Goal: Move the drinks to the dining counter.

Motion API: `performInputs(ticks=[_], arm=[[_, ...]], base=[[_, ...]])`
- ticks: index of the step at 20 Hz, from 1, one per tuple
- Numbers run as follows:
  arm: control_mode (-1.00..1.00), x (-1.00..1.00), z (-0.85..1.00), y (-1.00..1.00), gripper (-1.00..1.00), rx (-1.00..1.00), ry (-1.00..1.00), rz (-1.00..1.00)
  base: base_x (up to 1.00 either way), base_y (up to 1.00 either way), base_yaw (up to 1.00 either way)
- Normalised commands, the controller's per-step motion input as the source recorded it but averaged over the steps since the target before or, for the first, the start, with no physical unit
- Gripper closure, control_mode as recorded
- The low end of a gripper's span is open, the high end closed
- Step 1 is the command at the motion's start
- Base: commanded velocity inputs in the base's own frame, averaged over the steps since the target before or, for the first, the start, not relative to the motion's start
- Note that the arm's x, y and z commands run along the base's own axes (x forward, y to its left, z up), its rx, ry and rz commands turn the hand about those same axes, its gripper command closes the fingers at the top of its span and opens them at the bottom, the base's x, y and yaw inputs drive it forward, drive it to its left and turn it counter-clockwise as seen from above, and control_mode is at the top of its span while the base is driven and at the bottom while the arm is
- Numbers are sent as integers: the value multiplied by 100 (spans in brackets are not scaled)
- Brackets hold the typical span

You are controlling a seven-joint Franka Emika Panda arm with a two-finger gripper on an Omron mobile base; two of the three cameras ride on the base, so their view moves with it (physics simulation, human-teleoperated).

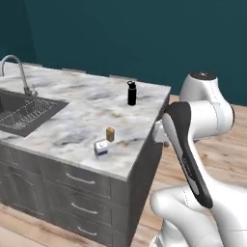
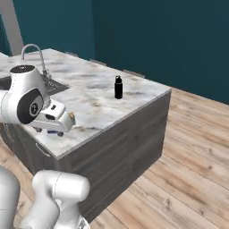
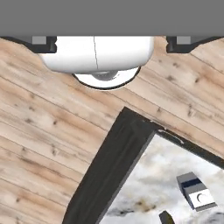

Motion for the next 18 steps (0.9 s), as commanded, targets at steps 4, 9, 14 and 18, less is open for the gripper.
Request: performInputs(ticks=[4, 9, 14, 18], arm=[[100, 0, 0, 0, -100, 0, 0, 0], [100, 0, 0, 0, -100, 0, 0, 0], [100, 0, 0, 0, -100, 0, 0, 0], [100, 0, 0, 0, -100, 0, 0, 0]], base=[[0, 92, -67], [-23, 100, -53], [-5, 100, -48], [1, 100, -39]])
